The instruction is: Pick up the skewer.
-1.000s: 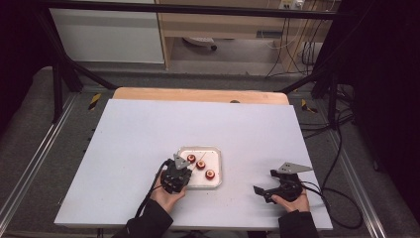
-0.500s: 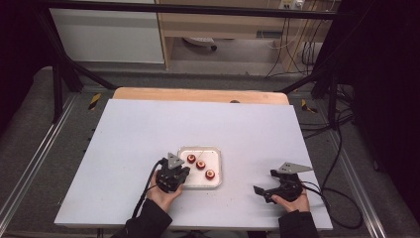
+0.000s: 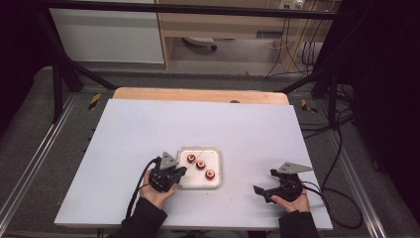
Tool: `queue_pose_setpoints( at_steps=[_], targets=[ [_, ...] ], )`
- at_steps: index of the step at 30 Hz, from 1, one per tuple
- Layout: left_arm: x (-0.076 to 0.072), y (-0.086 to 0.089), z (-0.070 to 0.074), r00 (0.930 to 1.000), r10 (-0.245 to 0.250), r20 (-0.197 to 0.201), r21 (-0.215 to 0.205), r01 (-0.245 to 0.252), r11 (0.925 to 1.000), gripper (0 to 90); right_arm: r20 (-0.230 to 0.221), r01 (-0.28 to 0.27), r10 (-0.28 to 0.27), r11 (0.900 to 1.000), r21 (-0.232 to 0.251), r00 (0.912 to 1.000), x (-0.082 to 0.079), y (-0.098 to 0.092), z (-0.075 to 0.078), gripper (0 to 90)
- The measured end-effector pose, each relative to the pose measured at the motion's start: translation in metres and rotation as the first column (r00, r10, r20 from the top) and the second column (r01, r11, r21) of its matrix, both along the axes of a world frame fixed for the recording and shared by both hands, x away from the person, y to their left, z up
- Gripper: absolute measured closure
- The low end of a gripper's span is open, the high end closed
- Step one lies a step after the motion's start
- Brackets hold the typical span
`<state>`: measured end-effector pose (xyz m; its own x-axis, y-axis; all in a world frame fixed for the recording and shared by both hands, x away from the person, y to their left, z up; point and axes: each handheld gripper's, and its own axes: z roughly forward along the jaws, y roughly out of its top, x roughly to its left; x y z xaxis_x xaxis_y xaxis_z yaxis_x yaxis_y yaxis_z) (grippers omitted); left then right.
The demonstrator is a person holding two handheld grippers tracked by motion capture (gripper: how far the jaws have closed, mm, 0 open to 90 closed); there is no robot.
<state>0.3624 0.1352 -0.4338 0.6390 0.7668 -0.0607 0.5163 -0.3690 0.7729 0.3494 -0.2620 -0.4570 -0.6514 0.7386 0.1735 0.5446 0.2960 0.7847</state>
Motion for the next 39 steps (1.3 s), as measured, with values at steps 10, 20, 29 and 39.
queue_pose_setpoints(
  at_steps=[10, 20, 29, 39],
  targets=[
    [-0.003, 0.003, 0.005, 0.9985, -0.052, 0.015, -0.010, 0.052, 0.9986, 88.3, 0.027, -0.008, 0.009, 0.999, -0.045, 0.9996, -0.001, 0.010, 0.005, 0.5],
    [-0.006, 0.002, 0.013, 0.9950, -0.092, 0.038, -0.008, 0.093, 0.9957, 88.3, 0.060, -0.032, 0.039, 0.993, -0.113, 0.9974, -0.003, 0.025, 0.010, 0.9],
    [-0.008, -0.005, 0.020, 0.9863, -0.162, 0.030, 0.014, 0.162, 0.9868, 88.3, 0.099, -0.070, 0.092, 0.976, -0.205, 0.9909, -0.004, 0.046, 0.020, 1.5],
    [-0.007, -0.016, 0.026, 0.9712, -0.238, 0.004, 0.042, 0.238, 0.9704, 88.3, 0.146, -0.116, 0.163, 0.950, -0.289, 0.9757, -0.005, 0.068, 0.032, 4.8]
  ],
)
